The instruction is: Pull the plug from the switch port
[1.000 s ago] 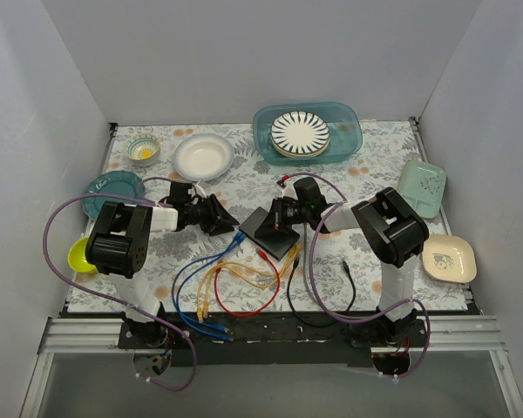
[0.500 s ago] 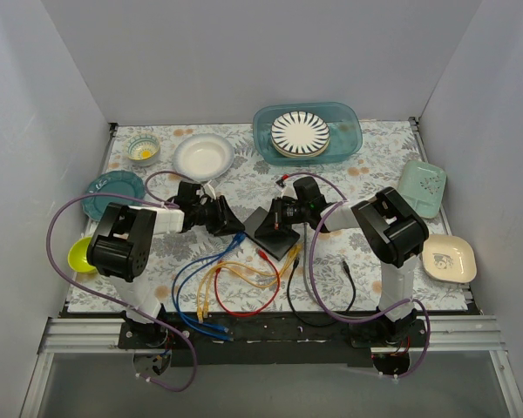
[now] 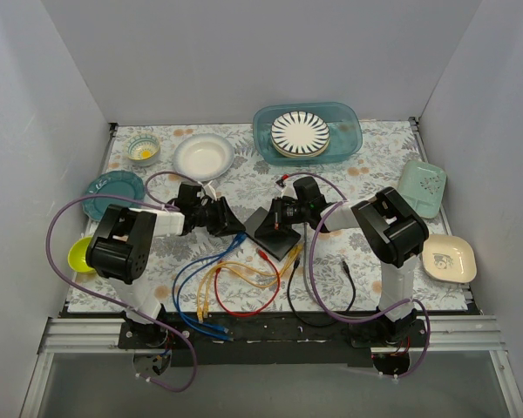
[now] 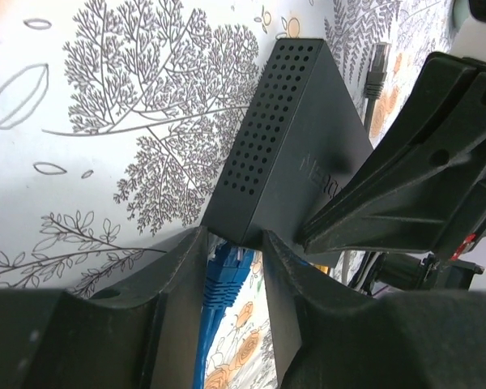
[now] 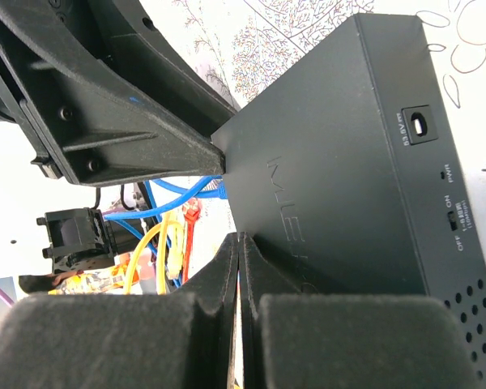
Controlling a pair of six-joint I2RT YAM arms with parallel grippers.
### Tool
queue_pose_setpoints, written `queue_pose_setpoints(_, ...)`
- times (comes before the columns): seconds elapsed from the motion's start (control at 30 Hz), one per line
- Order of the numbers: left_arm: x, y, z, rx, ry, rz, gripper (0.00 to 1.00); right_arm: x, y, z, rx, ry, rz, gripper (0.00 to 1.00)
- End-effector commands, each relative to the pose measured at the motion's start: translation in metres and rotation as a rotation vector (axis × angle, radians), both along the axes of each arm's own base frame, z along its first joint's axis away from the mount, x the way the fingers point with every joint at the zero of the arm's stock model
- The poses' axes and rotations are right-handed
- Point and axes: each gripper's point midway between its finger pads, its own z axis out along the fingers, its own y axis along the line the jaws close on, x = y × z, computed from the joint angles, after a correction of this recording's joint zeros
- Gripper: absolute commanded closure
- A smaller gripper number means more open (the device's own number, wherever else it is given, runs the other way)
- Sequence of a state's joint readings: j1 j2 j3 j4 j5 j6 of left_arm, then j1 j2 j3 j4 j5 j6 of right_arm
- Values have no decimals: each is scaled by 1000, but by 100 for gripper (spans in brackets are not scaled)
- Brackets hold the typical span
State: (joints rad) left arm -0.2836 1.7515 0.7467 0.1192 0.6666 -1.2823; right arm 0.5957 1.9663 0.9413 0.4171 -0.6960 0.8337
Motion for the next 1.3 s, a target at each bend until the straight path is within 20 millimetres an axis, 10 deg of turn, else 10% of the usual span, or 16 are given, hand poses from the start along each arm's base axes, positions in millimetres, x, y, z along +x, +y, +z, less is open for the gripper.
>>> queue_pose_setpoints(0.0,-37,-2,-8,-12,63,-62,66,-8,-16,-37,-126,43,-21,99)
queue_pose_setpoints(1.0,-57,9,-22,49,126,-89,65,-9,-23,-42,-161,23,-6,99)
queue_pose_setpoints(1.27,-49,12,-18,41,26,-15,49,-8,-24,-44,-167,15,-4,99)
